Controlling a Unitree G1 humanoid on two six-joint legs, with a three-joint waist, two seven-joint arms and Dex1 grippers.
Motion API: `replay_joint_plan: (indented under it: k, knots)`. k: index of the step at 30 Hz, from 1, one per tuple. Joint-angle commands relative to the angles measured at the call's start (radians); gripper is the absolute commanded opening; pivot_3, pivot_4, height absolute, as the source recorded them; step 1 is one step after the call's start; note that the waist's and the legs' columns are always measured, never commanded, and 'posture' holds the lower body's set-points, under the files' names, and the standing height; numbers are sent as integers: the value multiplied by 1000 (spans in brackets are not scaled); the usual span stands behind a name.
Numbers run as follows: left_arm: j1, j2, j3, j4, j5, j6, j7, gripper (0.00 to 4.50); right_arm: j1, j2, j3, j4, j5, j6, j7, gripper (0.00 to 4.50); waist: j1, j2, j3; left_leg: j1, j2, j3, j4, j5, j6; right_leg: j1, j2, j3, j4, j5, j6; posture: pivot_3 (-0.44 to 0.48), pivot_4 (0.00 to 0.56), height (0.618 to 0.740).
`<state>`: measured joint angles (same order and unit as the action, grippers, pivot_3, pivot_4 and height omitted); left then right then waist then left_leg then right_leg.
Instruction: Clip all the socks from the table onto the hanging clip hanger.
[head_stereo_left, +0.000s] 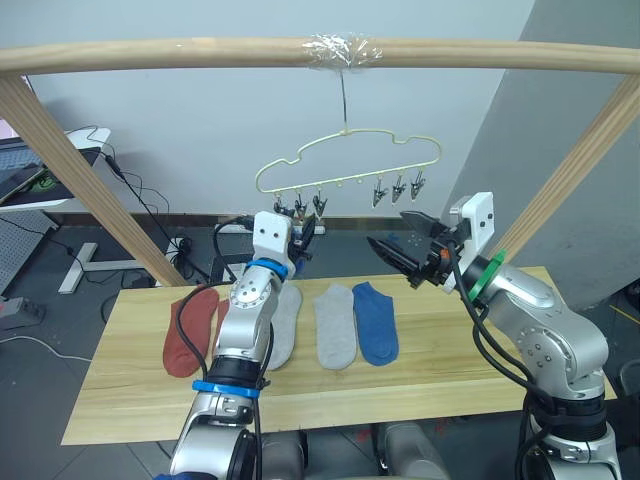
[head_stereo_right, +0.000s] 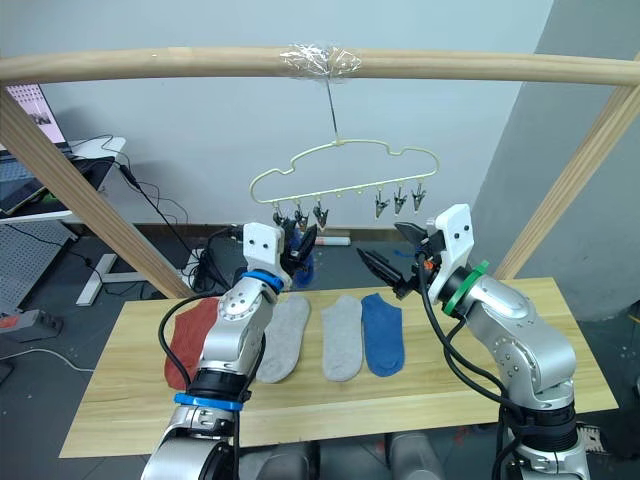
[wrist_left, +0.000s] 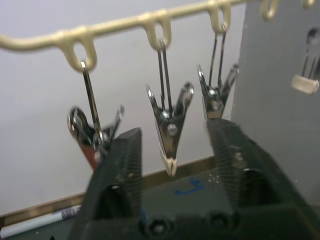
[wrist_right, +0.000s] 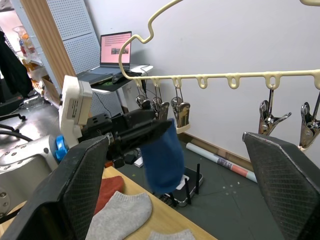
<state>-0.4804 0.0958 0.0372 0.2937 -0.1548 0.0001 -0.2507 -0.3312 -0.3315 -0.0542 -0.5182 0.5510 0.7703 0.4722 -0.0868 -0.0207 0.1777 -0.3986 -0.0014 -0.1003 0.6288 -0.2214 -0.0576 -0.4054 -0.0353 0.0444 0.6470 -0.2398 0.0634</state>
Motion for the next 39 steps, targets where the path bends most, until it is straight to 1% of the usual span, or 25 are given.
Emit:
replay_joint_plan:
  k: [1,30,33,38,39]
  knots:
    - [-31,-3,8,7,8,-34,9,1015,-19,-5,-6,-27,14,-22,-7,4500,0,0,0,0,0,0,0,0,0,0,0,0,0,0,0,-151,146,740]
    - [-97,-5,17,77,10,-85,29,1015,-27,-6,-10,-25,19,-24,-23,4500,-1,0,0,0,0,0,0,0,0,0,0,0,0,0,0,-156,149,740]
    - [-98,-5,17,81,11,-90,29,1642,-26,-5,-9,-26,19,-24,-24,4500,-2,0,0,0,0,0,0,0,0,0,0,0,0,0,0,-157,149,740]
    - [-99,-5,17,87,14,-94,35,3154,-23,-6,-10,-31,19,-22,-26,4500,-2,0,0,0,0,0,0,0,0,0,0,0,0,0,0,-158,150,740]
    - [-100,-6,18,89,15,-94,36,3154,-23,-6,-10,-31,20,-22,-26,4500,-2,0,0,0,0,0,0,0,0,0,0,0,0,0,0,-158,150,740]
